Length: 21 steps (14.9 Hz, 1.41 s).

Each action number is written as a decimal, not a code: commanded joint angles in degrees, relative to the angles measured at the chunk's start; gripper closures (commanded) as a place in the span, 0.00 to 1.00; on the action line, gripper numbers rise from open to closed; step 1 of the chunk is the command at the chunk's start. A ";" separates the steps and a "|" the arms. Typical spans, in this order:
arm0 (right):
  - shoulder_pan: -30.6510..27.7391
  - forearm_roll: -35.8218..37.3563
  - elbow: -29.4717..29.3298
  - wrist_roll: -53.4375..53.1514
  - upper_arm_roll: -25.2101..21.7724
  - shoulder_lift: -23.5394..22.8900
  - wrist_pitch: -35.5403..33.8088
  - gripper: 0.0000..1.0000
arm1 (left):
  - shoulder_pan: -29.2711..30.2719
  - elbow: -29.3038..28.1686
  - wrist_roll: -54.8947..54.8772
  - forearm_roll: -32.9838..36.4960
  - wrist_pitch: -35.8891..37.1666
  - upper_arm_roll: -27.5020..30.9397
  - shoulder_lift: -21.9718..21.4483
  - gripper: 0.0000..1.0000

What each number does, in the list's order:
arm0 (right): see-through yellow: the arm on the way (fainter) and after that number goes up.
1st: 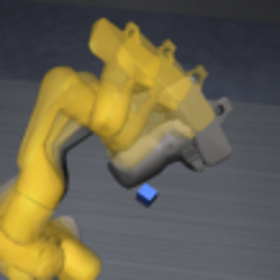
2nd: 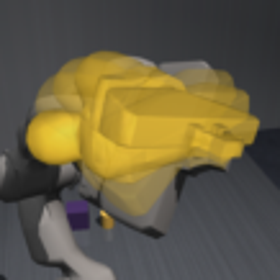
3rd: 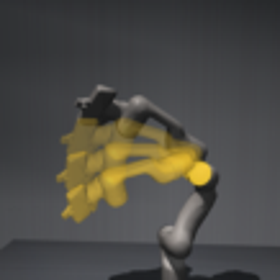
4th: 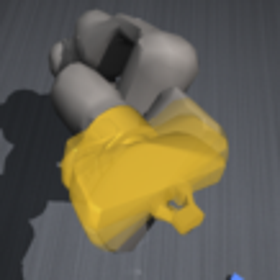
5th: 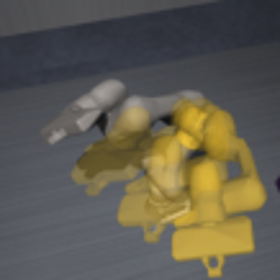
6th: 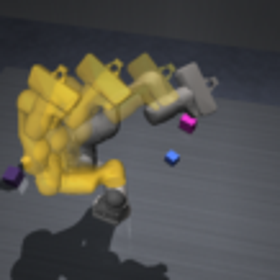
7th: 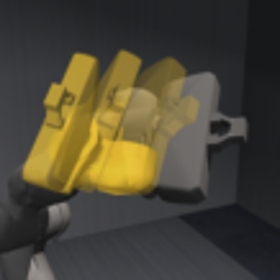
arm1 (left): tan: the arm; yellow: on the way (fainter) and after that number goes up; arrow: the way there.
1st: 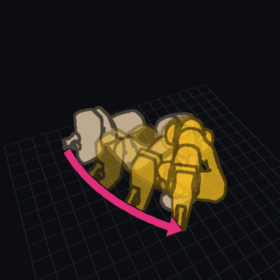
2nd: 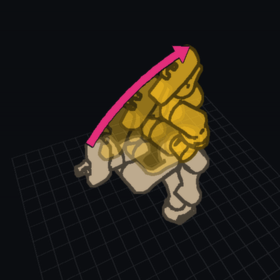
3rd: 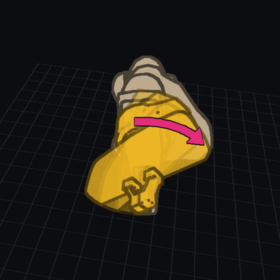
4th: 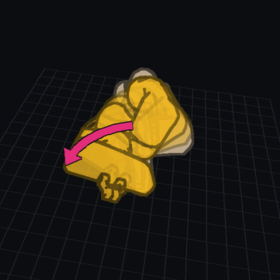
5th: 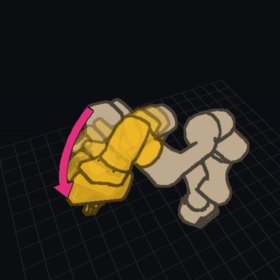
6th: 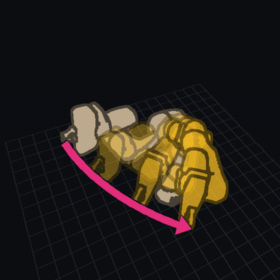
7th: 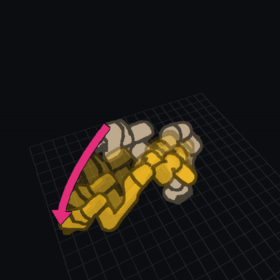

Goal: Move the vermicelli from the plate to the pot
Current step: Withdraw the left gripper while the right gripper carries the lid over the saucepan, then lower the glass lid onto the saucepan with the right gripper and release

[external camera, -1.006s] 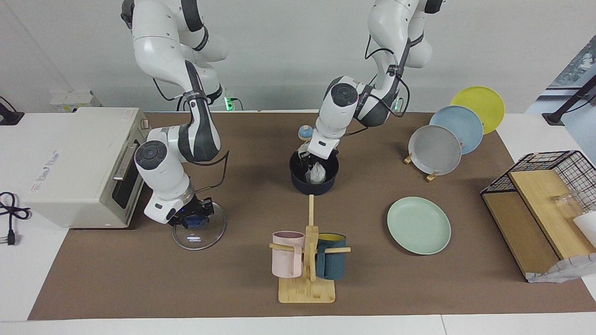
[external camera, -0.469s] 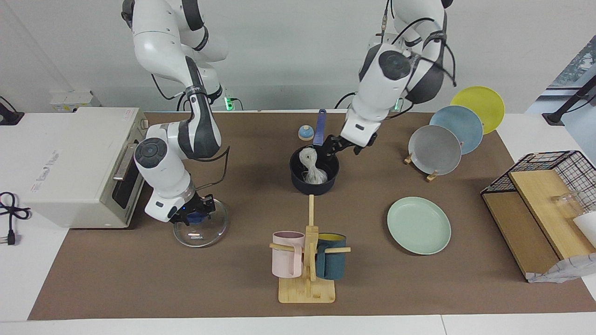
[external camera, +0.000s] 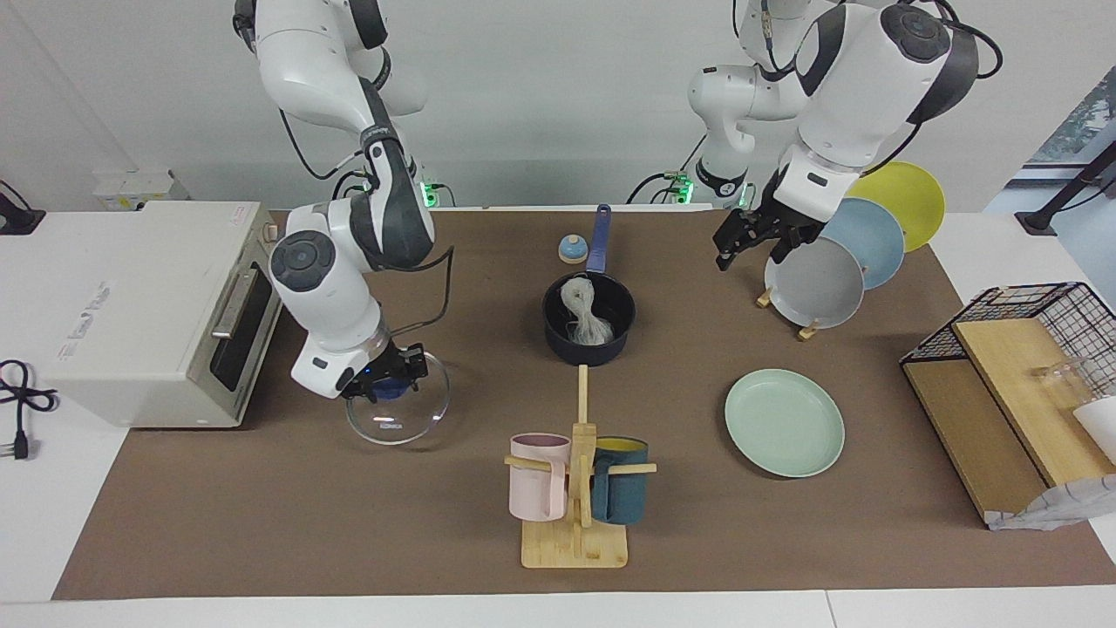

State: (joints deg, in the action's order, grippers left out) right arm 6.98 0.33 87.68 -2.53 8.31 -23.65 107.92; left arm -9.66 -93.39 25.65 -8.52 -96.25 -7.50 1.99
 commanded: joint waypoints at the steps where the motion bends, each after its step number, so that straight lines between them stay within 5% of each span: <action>1: 3.72 -0.42 -4.17 -8.33 0.47 0.27 -5.24 0.37 | 2.87 -0.39 -2.35 1.05 0.71 -0.33 -0.50 0.00; 9: 15.95 -0.59 -8.31 -31.72 1.61 0.09 -8.42 0.37 | 11.41 -0.12 -20.37 8.00 2.29 0.38 -3.31 0.00; 17: 15.96 3.35 -5.51 -44.57 11.10 0.27 -6.32 0.38 | 11.50 -2.06 -19.94 8.00 3.17 0.38 -4.72 0.00; 21: 15.96 4.59 -1.55 -46.24 11.90 0.09 -1.58 0.38 | 10.89 -1.53 -19.68 7.91 3.78 0.47 -4.63 0.00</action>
State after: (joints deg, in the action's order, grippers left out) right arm 23.76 3.81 83.91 -47.14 19.39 -24.06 103.82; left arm 1.60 -93.70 6.13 -1.64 -93.50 -7.14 -1.03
